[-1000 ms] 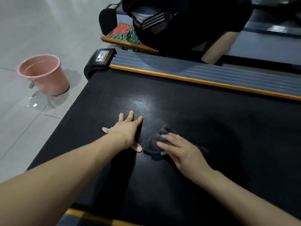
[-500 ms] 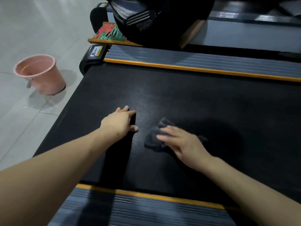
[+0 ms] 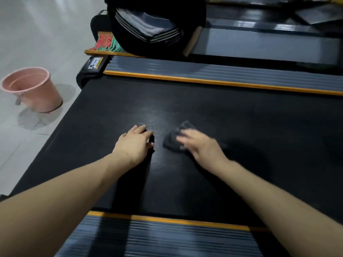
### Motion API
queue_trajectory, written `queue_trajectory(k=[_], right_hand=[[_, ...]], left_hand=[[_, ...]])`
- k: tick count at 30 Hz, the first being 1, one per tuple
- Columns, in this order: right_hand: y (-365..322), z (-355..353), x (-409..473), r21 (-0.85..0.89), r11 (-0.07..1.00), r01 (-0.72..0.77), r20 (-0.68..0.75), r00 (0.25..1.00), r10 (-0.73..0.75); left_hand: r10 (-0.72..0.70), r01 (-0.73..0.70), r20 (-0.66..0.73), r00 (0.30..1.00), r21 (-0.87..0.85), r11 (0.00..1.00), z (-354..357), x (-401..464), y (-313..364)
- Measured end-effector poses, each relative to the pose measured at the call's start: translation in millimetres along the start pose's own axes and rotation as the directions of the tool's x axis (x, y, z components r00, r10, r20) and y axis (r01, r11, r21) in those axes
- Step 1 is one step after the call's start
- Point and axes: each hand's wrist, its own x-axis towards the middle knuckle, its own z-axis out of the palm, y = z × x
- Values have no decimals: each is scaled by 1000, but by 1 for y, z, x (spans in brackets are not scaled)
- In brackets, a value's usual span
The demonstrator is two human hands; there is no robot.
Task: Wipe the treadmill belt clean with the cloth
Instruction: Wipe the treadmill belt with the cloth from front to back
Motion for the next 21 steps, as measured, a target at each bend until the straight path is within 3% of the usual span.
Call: queue_trajectory(k=[3,6,8,9,11,13,17,21], right_hand=[[-10,-11,-63,75,983,166,124,977,-174],[10,-19,-52,78,966,248,182,949,-258],[48,-24,-16,-10,987,162,104,982,-160],[68,-29,4,-57,997,46,33,998,-44],[98,-39,31,-95,971,-221,-41,975,218],[96,-37,33,-99,948,-303,-40,953,301],[50,-38,-47,-24,997,-68,12,998,69],[30,-56,-110,104,975,195,193,958,-212]], left_hand=[[129,-124,-73,989,75,989,8,-1,11],[154,-146,-101,983,78,986,14,-2,25],[146,-141,-109,983,55,989,15,2,36],[145,-141,-108,983,48,989,16,3,40],[166,-162,-108,980,49,986,21,4,48],[216,-208,-113,970,75,975,26,4,56],[276,-266,-138,951,87,960,30,11,72],[303,-288,-139,943,117,951,35,8,77]])
